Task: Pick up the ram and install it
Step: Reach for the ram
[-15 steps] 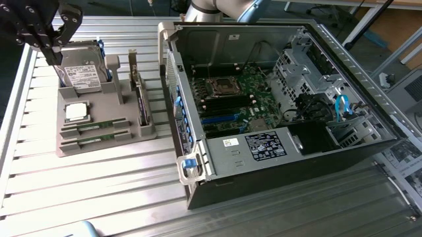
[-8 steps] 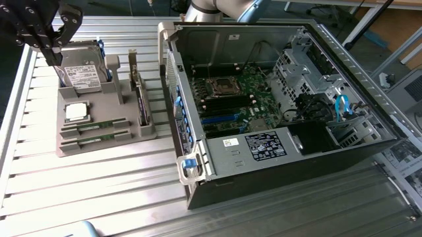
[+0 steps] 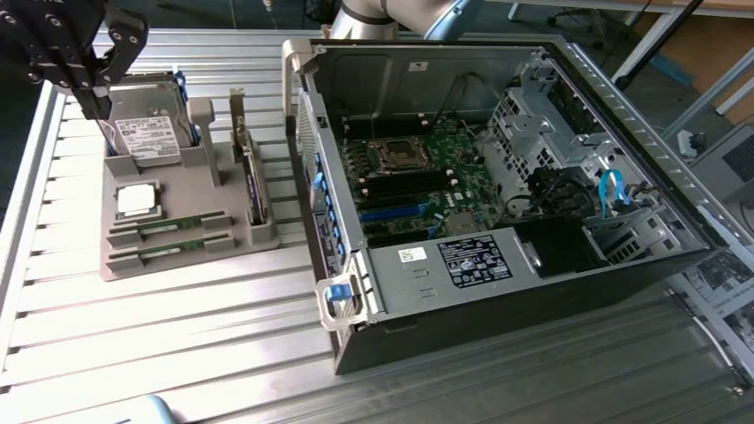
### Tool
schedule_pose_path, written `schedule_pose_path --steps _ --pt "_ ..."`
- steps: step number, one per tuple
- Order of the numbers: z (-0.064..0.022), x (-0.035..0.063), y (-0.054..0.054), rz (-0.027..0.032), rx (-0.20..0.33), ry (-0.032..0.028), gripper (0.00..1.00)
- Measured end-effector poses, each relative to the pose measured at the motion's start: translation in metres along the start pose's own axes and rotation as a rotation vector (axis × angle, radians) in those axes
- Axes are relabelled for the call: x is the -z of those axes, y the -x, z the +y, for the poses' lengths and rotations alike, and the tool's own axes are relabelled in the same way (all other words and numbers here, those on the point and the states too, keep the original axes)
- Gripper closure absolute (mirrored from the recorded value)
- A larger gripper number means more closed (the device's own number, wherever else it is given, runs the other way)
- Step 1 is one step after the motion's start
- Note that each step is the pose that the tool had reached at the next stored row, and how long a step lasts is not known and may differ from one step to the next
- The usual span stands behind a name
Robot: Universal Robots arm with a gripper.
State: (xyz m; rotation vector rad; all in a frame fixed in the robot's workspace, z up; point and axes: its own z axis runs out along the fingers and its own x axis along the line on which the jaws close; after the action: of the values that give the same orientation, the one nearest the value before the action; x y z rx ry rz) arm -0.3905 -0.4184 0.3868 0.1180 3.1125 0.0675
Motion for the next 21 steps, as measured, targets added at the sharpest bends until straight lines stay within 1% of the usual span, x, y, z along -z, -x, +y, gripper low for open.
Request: schedule_pose_path --steps 21 --pt "-0.0063 -0.0006 0.0005 0.0 0.0 -0.0001 0.89"
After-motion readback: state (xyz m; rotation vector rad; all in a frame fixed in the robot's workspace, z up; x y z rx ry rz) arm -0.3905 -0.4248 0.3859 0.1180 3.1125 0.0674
